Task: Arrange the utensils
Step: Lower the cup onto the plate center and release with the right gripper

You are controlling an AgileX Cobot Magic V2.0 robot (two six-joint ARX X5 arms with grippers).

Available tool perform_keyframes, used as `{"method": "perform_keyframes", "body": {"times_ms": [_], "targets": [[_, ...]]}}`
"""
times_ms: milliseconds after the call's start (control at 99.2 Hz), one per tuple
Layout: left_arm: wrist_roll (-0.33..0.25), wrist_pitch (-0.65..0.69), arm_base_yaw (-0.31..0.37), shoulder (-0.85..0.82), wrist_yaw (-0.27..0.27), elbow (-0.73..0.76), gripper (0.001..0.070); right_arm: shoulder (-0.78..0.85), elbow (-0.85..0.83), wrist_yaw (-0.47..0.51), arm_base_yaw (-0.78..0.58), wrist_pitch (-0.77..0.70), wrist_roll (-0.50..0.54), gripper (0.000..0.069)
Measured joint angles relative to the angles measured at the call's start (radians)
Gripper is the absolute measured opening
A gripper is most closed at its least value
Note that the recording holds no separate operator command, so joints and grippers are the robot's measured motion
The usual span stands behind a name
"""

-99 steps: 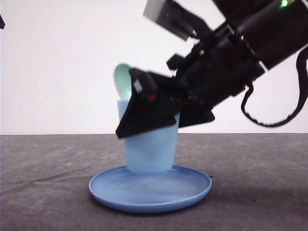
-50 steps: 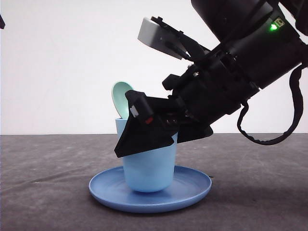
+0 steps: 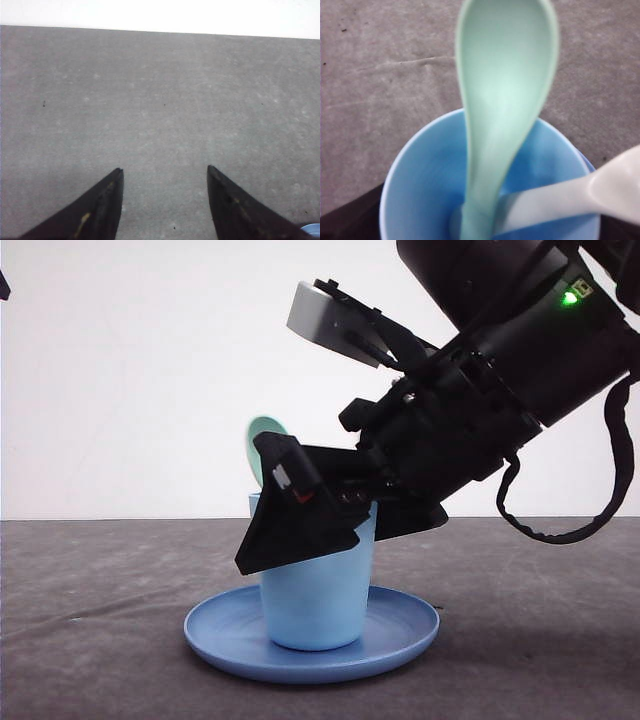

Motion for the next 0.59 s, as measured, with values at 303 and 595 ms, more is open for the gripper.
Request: {"method": "perform_keyframes", "body": {"times_ms": [303, 595], "targets": [[0.0, 0.0, 0.0, 0.0, 0.0, 0.0, 0.0318, -0.005, 0.0, 0.0, -0.002, -0.063, -0.001, 0.0679], [0.0, 0.0, 0.0, 0.0, 0.0, 0.0, 0.0318, -0.1, 0.048, 0.0, -0.035, -0.343, -0.002, 0.0679]]}}
